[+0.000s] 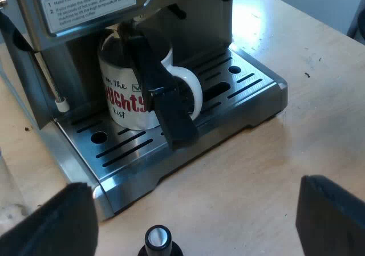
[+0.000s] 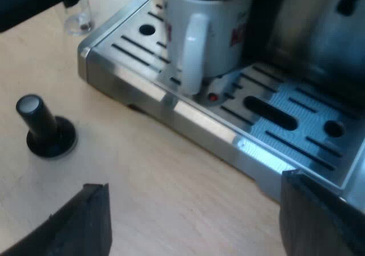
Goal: Remove mug from coffee machine
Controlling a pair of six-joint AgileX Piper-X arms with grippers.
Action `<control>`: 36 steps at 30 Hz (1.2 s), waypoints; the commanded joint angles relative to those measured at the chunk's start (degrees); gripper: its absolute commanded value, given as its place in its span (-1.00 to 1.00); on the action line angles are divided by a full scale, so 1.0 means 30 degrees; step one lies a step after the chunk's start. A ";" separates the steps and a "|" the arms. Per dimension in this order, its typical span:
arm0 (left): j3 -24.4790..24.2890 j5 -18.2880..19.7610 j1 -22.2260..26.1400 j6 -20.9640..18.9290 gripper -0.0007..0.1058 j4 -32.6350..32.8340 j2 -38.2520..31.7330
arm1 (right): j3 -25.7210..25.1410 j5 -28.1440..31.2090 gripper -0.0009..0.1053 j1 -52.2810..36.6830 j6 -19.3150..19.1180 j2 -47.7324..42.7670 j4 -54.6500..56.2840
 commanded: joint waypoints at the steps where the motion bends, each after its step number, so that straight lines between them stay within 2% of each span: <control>1: -0.0115 0.0110 -0.0119 -0.0201 0.39 -0.0220 -0.0020 | -0.0241 0.0129 0.22 0.0425 0.0452 0.1144 -0.0851; 6: -0.0115 0.0110 -0.0119 -0.0201 0.39 -0.0220 -0.0020 | -0.0204 0.0129 0.22 0.0445 0.2630 0.3292 -0.1444; 12: -0.0115 0.0110 -0.0119 -0.0201 0.39 0.0035 -0.0020 | -0.0196 0.0129 0.22 0.0445 0.3388 0.5231 -0.3562; 17: -0.0115 0.0110 -0.0119 -0.0201 0.39 0.1586 -0.0020 | -0.0196 0.0211 0.22 0.0445 0.4432 0.7030 -0.6251; 25: -0.0115 0.0110 -0.0119 -0.0157 0.39 0.2095 -0.0020 | -0.0196 0.2163 0.22 0.0445 0.4465 0.9181 -0.9811; 32: -0.0115 0.0110 -0.0119 -0.0157 0.39 0.2095 -0.0020 | -0.0196 0.2704 0.22 0.0445 0.4465 1.0993 -1.2628; 36: -0.0115 0.0110 -0.0119 -0.0157 0.39 0.2095 -0.0020 | -0.0196 0.3694 0.22 0.0445 0.4427 1.2200 -1.4307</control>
